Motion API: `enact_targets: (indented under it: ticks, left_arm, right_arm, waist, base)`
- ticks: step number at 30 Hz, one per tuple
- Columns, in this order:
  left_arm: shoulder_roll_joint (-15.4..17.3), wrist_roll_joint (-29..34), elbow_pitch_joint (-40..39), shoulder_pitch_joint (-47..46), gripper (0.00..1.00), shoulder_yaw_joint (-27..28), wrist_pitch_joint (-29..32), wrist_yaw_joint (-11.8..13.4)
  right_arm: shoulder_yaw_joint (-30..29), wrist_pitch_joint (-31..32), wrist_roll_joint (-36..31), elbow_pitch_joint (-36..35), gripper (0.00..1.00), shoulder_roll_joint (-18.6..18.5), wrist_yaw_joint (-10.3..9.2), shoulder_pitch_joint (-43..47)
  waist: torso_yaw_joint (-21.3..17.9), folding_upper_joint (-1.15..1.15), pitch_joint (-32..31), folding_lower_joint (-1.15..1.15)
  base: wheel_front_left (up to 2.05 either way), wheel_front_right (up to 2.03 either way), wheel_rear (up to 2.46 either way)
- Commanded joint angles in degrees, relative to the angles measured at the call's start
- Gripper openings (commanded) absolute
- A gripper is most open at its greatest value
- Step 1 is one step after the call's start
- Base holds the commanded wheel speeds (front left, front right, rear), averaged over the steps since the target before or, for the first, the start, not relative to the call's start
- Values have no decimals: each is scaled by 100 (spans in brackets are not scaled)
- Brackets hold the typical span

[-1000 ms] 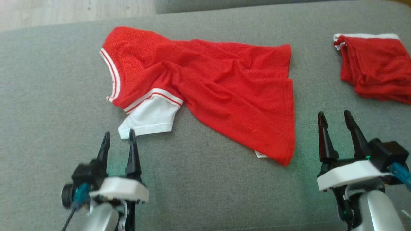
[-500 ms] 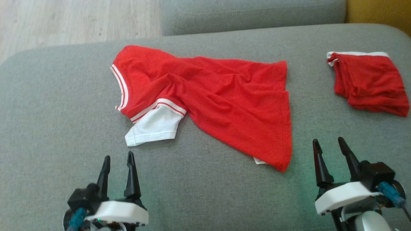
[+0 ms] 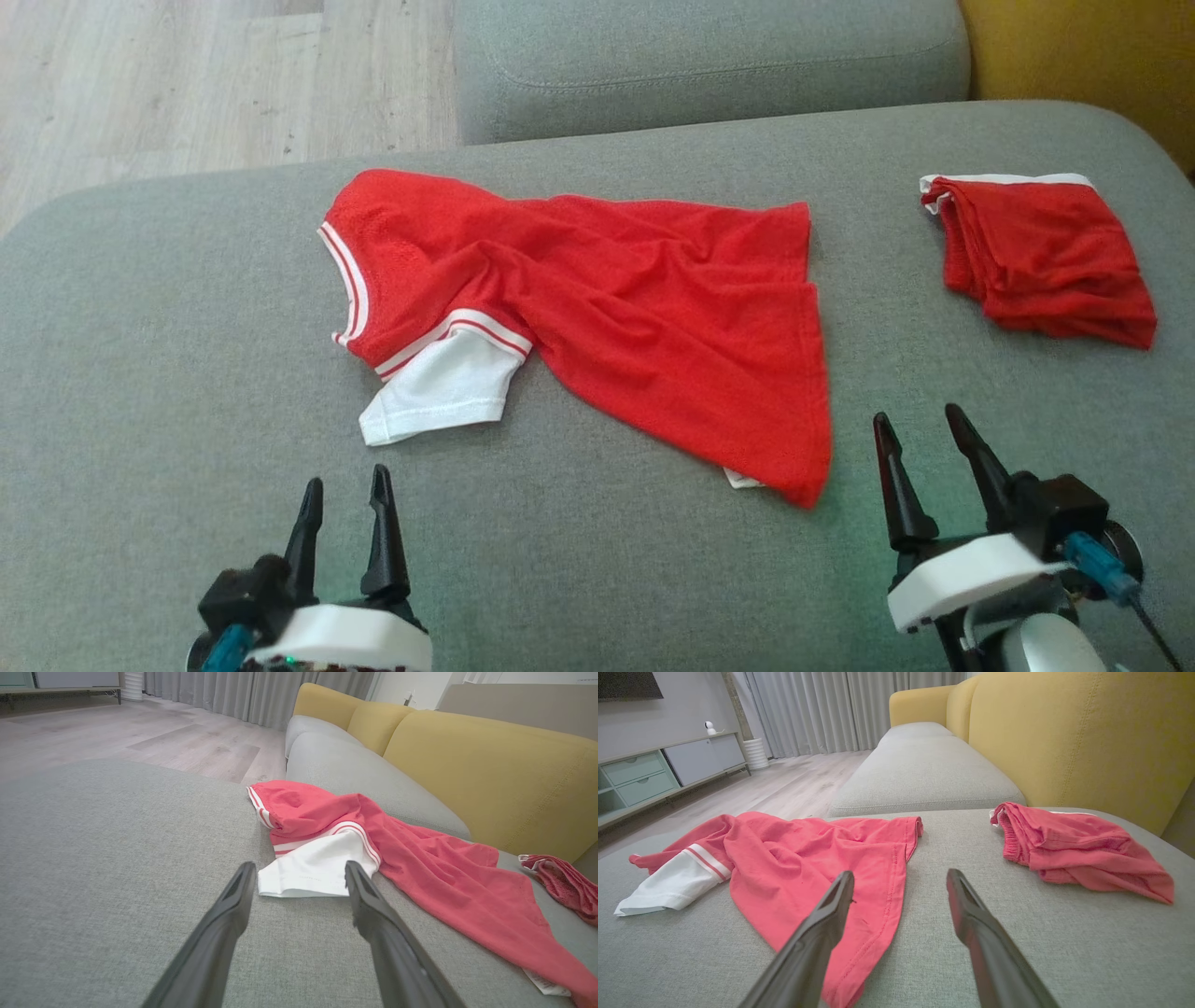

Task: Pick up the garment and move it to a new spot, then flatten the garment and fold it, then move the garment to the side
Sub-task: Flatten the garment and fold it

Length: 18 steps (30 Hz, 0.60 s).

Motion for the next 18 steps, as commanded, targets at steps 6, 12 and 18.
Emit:
enact_targets:
  ticks: [6, 12, 18]
  left_arm:
    - [63, -24, -140, -156, 100, 198, -43, -1]
    - [91, -11, -186, -214, 100, 173, -26, 16]
    - [107, 6, -205, -277, 100, 143, -15, 19]
  right_arm:
    - [228, -106, -25, -105, 100, -18, 37, -364]
    - [420, 33, 164, 47, 100, -18, 37, -319]
    - [634, 300, 515, 453, 100, -18, 37, -246]
  waist:
    - [12, 0, 14, 0]
    - [64, 0, 157, 0]
    - [137, 0, 309, 0]
  base:
    - [0, 0, 0]
    - [0, 0, 0]
    - [0, 0, 0]
